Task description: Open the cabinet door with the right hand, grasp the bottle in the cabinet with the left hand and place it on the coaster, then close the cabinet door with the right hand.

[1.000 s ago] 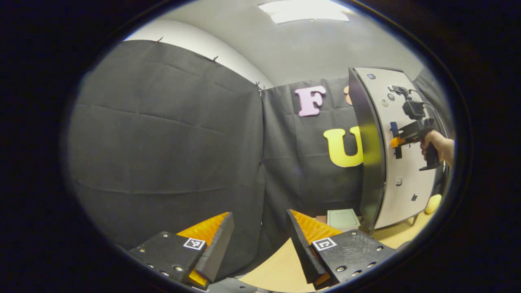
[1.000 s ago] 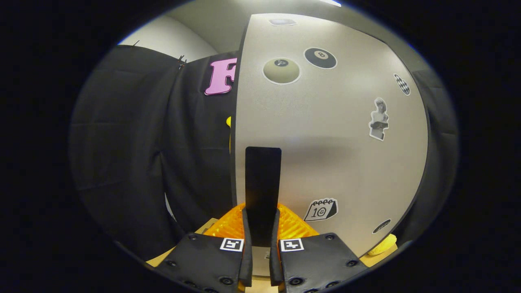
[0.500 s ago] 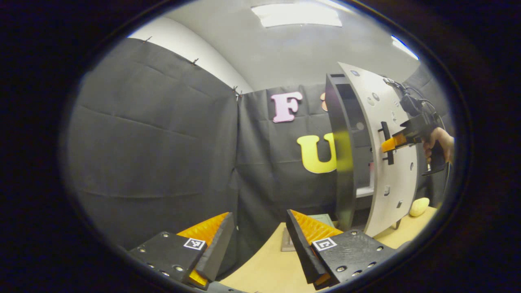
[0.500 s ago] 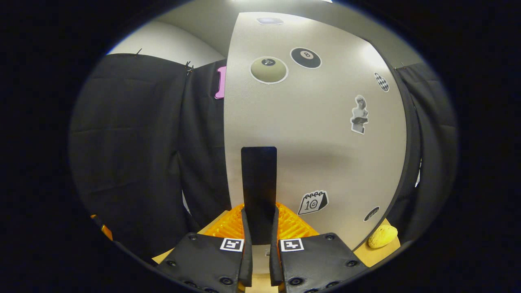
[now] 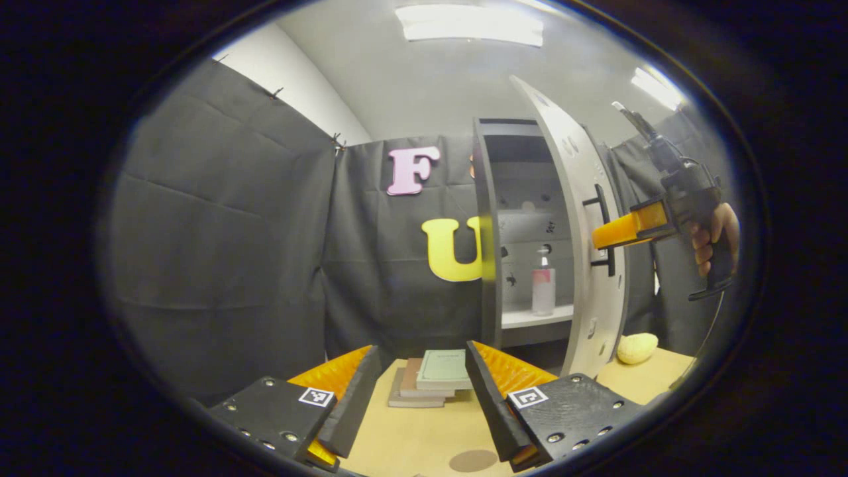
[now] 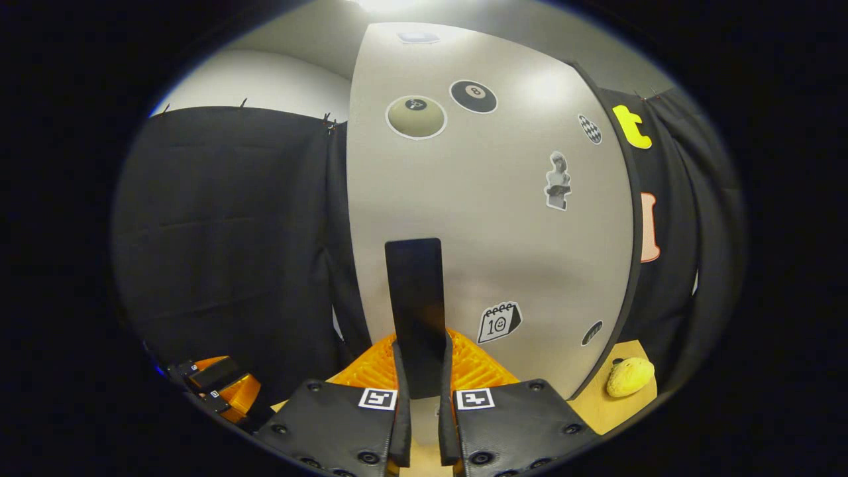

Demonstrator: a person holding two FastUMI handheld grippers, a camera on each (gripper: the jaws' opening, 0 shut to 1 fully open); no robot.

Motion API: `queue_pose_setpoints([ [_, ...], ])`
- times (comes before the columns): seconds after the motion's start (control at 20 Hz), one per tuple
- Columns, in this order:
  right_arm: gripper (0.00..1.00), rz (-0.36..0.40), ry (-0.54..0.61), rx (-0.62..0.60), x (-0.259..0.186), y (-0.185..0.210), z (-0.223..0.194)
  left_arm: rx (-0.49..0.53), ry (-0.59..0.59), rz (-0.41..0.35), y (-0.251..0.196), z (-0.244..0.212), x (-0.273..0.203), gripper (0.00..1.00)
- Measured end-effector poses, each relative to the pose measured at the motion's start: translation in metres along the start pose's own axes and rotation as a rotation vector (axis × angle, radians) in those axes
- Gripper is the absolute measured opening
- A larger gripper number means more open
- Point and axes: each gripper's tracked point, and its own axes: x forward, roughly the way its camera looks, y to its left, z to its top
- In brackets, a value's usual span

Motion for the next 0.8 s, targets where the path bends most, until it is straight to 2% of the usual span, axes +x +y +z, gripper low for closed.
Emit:
queue_pose_setpoints([
  [0.05, 0.19, 0.013, 0.001, -0.003, -0.003, -0.001, -0.001, 0.000, -0.002, -0.007, -0.011, 0.004, -0.002, 0.77],
  [0.1, 0.16, 0.025, 0.001, -0.004, -0.005, -0.003, -0.001, 0.003, -0.006, -0.012, -0.021, 0.006, -0.001, 0.77],
  [0.3, 0.16, 0.063, 0.006, -0.009, -0.016, -0.012, -0.002, 0.008, -0.017, -0.024, -0.057, 0.014, -0.002, 0.77],
  [0.35, 0.19, 0.070, 0.005, -0.017, -0.018, -0.013, -0.003, 0.002, -0.019, -0.030, -0.068, 0.015, -0.002, 0.77],
  [0.55, 0.16, 0.096, -0.006, -0.039, -0.024, -0.023, -0.002, -0.004, -0.008, -0.072, -0.117, 0.018, 0.000, 0.80],
  [0.75, 0.18, 0.081, -0.017, -0.064, -0.033, -0.036, -0.003, 0.007, -0.002, -0.111, -0.163, 0.018, -0.002, 0.77],
  [0.8, 0.15, 0.070, -0.018, -0.065, -0.034, -0.039, -0.002, 0.009, 0.000, -0.119, -0.173, 0.016, -0.003, 0.77],
])
